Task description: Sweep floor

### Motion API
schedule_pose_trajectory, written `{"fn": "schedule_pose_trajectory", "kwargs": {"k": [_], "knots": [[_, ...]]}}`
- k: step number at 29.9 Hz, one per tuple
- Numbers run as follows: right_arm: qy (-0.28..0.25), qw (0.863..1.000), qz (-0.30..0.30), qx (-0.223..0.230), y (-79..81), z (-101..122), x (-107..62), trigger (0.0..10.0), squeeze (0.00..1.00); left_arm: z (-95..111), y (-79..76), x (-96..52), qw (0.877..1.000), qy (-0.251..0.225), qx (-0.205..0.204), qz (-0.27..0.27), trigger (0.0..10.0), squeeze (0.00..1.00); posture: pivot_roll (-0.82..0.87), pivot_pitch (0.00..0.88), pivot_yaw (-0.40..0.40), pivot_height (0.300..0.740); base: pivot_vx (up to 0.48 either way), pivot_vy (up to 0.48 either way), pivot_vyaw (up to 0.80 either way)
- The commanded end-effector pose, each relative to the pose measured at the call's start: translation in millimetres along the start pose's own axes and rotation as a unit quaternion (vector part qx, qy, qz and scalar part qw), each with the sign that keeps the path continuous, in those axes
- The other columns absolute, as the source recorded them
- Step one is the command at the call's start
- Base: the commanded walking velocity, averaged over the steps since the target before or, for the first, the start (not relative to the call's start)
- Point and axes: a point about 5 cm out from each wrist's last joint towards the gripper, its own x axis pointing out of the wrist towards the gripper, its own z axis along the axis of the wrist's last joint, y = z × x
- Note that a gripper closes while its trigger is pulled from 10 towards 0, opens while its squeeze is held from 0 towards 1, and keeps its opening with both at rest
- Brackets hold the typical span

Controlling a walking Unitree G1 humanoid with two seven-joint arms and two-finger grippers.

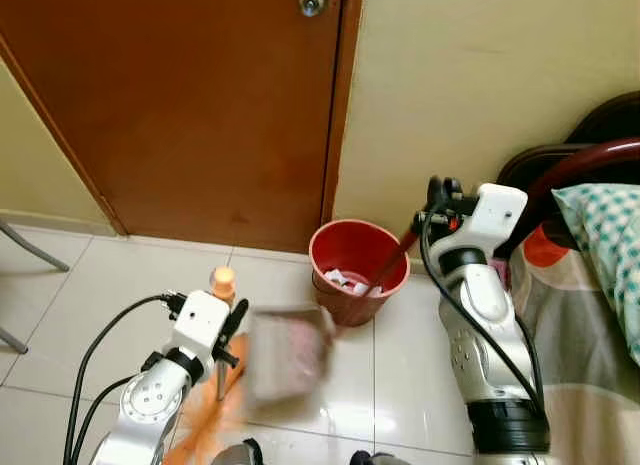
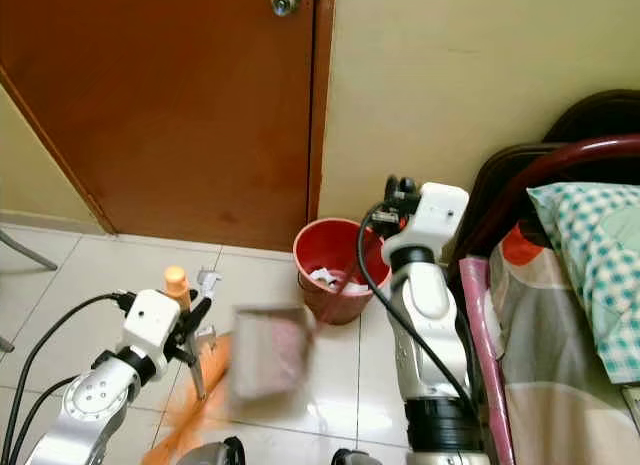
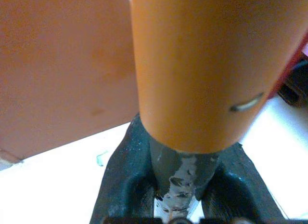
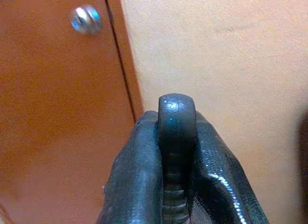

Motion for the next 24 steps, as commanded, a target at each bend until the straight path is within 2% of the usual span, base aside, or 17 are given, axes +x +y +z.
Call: {"fn": "schedule_pose_trajectory", "kwargs": {"k": [1, 5, 6, 10, 11, 13, 14, 15, 17, 19, 20, 23, 24], "knots": [[0.007, 1.0, -0.018, -0.013, -8.5, -2, -5.0, 10.0, 0.0, -13, -13.2, -5.1, 0.998, 0.038, -0.001, -0.043, 10.0, 0.0, 0.1, 0.168, -0.014, 0.74, 0.0, 0.0, 0.0], [0.03, 0.997, -0.049, -0.048, -24.3, -13, -13.0, 10.0, 0.0, -4, -30.4, -5.3, 0.994, 0.019, -0.007, -0.103, 10.0, 0.0, 0.1, 0.172, -0.015, 0.74, 0.0, 0.0, 0.0], [0.03, 0.997, -0.049, -0.048, -24.3, -13, -13.0, 10.0, 0.0, -4, -30.4, -5.3, 0.994, 0.019, -0.007, -0.103, 10.0, 0.0, 0.1, 0.172, -0.015, 0.74, 0.0, 0.0, 0.0], [0.053, 0.992, -0.081, -0.083, -41.5, -21, -18.1, 10.0, 0.0, 21, -31.5, 2.9, 0.994, -0.033, -0.026, -0.102, 10.0, 0.0, 0.1, 0.173, -0.017, 0.74, 0.0, 0.0, 0.0], [0.064, 0.989, -0.093, -0.092, -47.5, -25, -20.2, 10.0, 0.0, 34, -30.3, 7.3, 0.993, -0.052, -0.033, -0.102, 10.0, 0.0, 0.1, 0.173, -0.017, 0.74, 0.0, 0.0, 0.0], [0.076, 0.987, -0.1, -0.104, -51.7, -30, -21.5, 10.0, 0.0, 44, -29.7, 10.9, 0.991, -0.068, -0.041, -0.104, 10.0, 0.0, 0.1, 0.172, -0.021, 0.74, 0.0, 0.0, 0.0], [0.088, 0.984, -0.11, -0.113, -56.5, -35, -22.6, 10.0, 0.0, 56, -28.6, 15.2, 0.989, -0.087, -0.054, -0.105, 10.0, 0.0, 0.1, 0.17, -0.021, 0.74, 0.0, 0.0, 0.0], [0.088, 0.984, -0.11, -0.113, -56.5, -35, -22.6, 10.0, 0.0, 56, -28.6, 15.2, 0.989, -0.087, -0.054, -0.105, 10.0, 0.0, 0.1, 0.17, -0.021, 0.74, 0.0, 0.0, 0.0], [0.1, 0.98, -0.118, -0.126, -61.4, -40, -23.4, 10.0, 0.0, 74, -24.1, 19.6, 0.987, -0.112, -0.062, -0.1, 10.0, 0.0, 0.1, 0.167, -0.021, 0.74, 0.0, 0.0, 0.0], [0.105, 0.978, -0.122, -0.132, -63.9, -42, -23.7, 10.0, 0.0, 85, -17.5, 21.9, 0.986, -0.134, -0.047, -0.088, 10.0, 0.0, 0.09, 0.164, -0.02, 0.74, 0.0, 0.0, 0.0], [0.108, 0.977, -0.124, -0.134, -65.9, -44, -24.0, 10.0, 0.0, 97, -8.0, 23.5, 0.985, -0.158, -0.032, -0.065, 10.0, 0.0, 0.09, 0.162, -0.02, 0.74, 0.0, 0.0, 0.0], [0.109, 0.977, -0.124, -0.137, -67.3, -45, -23.6, 10.0, 0.0, 113, 8.0, 24.7, 0.981, -0.189, -0.027, -0.026, 10.0, 0.0, 0.09, 0.16, -0.02, 0.74, 0.0, 0.0, 0.0], [0.109, 0.977, -0.124, -0.137, -67.3, -45, -23.6, 10.0, 0.0, 113, 8.0, 24.7, 0.981, -0.189, -0.027, -0.026, 10.0, 0.0, 0.09, 0.16, -0.02, 0.74, 0.0, 0.0, 0.0]]}}
